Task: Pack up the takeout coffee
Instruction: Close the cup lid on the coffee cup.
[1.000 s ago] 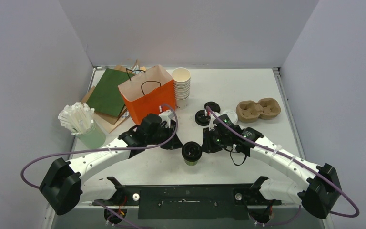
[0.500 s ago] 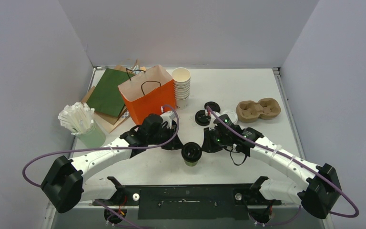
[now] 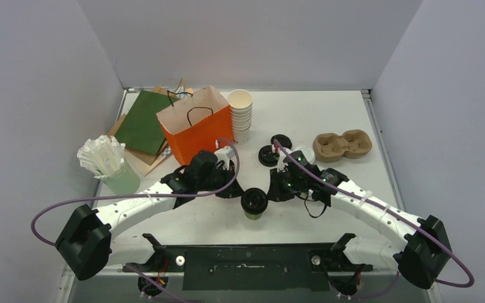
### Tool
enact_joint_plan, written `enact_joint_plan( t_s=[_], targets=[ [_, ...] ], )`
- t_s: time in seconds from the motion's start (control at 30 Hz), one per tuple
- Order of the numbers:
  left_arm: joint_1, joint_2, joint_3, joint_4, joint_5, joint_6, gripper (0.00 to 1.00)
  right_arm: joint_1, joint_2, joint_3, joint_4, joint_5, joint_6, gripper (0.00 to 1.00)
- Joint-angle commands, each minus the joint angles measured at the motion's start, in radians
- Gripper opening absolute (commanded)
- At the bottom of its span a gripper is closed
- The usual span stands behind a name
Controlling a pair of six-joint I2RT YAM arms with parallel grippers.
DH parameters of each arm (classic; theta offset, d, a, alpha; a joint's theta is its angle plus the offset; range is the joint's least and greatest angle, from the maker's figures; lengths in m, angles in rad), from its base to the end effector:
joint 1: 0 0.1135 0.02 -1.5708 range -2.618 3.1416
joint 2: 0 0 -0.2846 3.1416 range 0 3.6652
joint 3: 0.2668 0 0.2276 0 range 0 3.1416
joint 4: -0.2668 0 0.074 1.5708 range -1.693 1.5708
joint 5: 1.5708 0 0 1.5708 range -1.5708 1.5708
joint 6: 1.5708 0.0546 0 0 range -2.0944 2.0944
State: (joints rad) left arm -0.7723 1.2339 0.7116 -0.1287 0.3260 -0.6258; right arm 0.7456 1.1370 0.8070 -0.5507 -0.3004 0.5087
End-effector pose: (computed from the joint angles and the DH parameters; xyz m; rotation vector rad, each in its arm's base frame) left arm 0.1641 -0.1843 0.2484 0.3734 2.3970 -1.0750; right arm 0.1417 0.1529 0.2601 -0.4507 2.5825 0.8729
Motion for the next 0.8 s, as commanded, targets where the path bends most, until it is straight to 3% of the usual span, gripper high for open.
enact_joint_plan(
  t_s=[0.0,0.77],
  targets=[
    [-0.023,0.025,0.029,-0.001,0.000,0.020,0.02,-0.002,0.005,-0.007,0.034,-0.003,-0.010,0.10],
    [-0.060,0.067,-0.045,-0.015,-0.071,0.027,0.00,0.001,0.081,-0.028,0.014,-0.011,-0.024,0.09]
  ],
)
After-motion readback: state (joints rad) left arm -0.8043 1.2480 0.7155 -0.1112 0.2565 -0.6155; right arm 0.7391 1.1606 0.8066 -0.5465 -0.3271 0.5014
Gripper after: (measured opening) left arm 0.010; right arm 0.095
